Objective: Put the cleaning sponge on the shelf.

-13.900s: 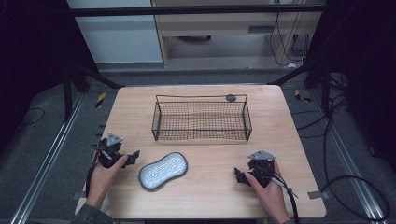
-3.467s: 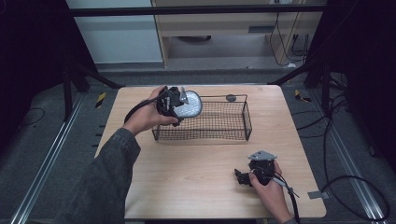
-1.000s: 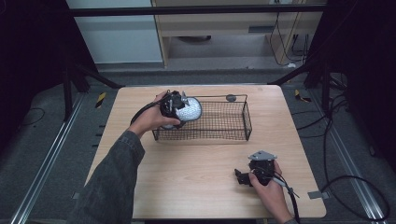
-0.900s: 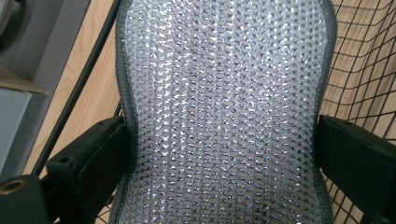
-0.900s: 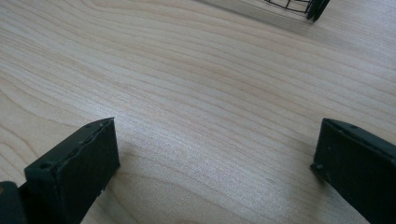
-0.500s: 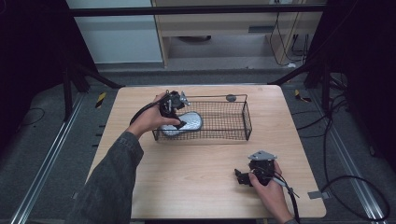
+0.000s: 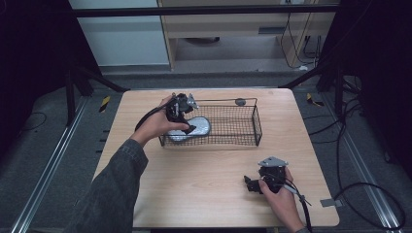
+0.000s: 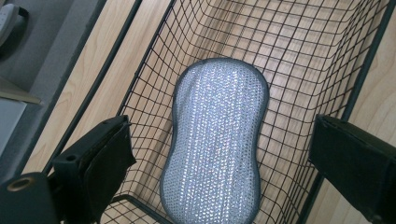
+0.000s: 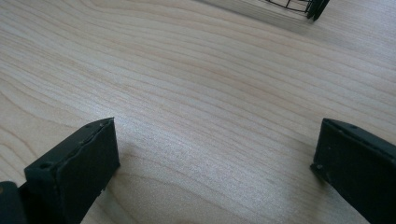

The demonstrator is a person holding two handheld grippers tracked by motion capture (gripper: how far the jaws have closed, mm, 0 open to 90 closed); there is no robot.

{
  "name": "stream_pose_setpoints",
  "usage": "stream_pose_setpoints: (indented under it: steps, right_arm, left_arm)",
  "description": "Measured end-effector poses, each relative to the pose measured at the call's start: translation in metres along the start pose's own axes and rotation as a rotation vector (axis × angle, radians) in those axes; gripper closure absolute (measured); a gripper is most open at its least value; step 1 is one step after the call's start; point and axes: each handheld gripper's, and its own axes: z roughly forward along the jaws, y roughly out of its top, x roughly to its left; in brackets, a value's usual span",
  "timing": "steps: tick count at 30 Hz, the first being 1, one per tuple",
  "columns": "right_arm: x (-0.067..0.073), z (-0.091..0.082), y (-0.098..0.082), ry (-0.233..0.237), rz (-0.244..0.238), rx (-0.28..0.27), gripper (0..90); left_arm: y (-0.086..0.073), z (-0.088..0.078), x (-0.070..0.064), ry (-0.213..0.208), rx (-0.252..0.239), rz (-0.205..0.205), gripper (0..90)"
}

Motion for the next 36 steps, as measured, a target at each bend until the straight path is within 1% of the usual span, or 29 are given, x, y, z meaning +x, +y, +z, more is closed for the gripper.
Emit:
stream_pose_setpoints:
  steps: [5, 9, 13, 14, 16, 21, 22, 24, 25, 27, 29, 30, 34, 36]
  right_arm:
    - [0.000, 0.000, 0.000, 0.000, 0.000, 0.000, 0.3]
    - [0.000, 0.000, 0.000, 0.000, 0.000, 0.000, 0.3]
    - [0.000, 0.000, 0.000, -0.001, 0.001, 0.000, 0.4]
    - [0.000, 0.000, 0.000, -0.001, 0.000, 0.000, 0.3]
    - [0.000, 0.000, 0.000, 0.000, 0.000, -0.001, 0.4]
    - [0.000, 0.000, 0.000, -0.001, 0.001, 0.000, 0.3]
    - [0.000, 0.000, 0.000, -0.003, 0.002, 0.001, 0.4]
    - [0.000, 0.000, 0.000, -0.002, 0.002, 0.000, 0.3]
    - [0.000, 0.000, 0.000, -0.002, 0.003, 0.000, 0.4]
    - [0.000, 0.000, 0.000, -0.003, 0.002, 0.000, 0.4]
    - [0.000, 0.000, 0.000, -0.003, 0.001, 0.000, 0.3]
    - [0.000, 0.000, 0.000, -0.004, 0.002, 0.000, 0.4]
    - [0.000, 0.000, 0.000, -0.004, 0.003, 0.000, 0.4]
    - [0.000, 0.000, 0.000, -0.005, 0.003, 0.000, 0.4]
  left_arm:
    - [-0.001, -0.005, -0.005, 0.006, -0.010, -0.008, 5.1]
    - [-0.004, -0.010, -0.007, 0.013, -0.021, -0.042, 4.7]
    - [-0.006, -0.015, -0.012, 0.015, -0.031, -0.061, 4.6]
    - [-0.007, -0.017, -0.013, 0.014, -0.036, -0.071, 4.5]
    - [-0.008, -0.021, -0.016, 0.016, -0.065, -0.103, 4.6]
    - [-0.012, -0.033, -0.022, 0.028, -0.094, -0.163, 4.5]
    - [-0.014, -0.036, -0.024, 0.032, -0.099, -0.170, 4.5]
    - [-0.017, -0.040, -0.026, 0.034, -0.109, -0.191, 4.8]
    - [-0.020, -0.041, -0.029, 0.033, -0.119, -0.211, 5.0]
    - [-0.025, -0.044, -0.033, 0.042, -0.122, -0.216, 5.0]
    - [-0.031, -0.047, -0.037, 0.041, -0.129, -0.235, 5.0]
    - [-0.034, -0.049, -0.040, 0.044, -0.130, -0.236, 4.9]
    - [-0.046, -0.059, -0.048, 0.068, -0.152, -0.254, 4.8]
    - [-0.054, -0.064, -0.051, 0.085, -0.146, -0.255, 4.5]
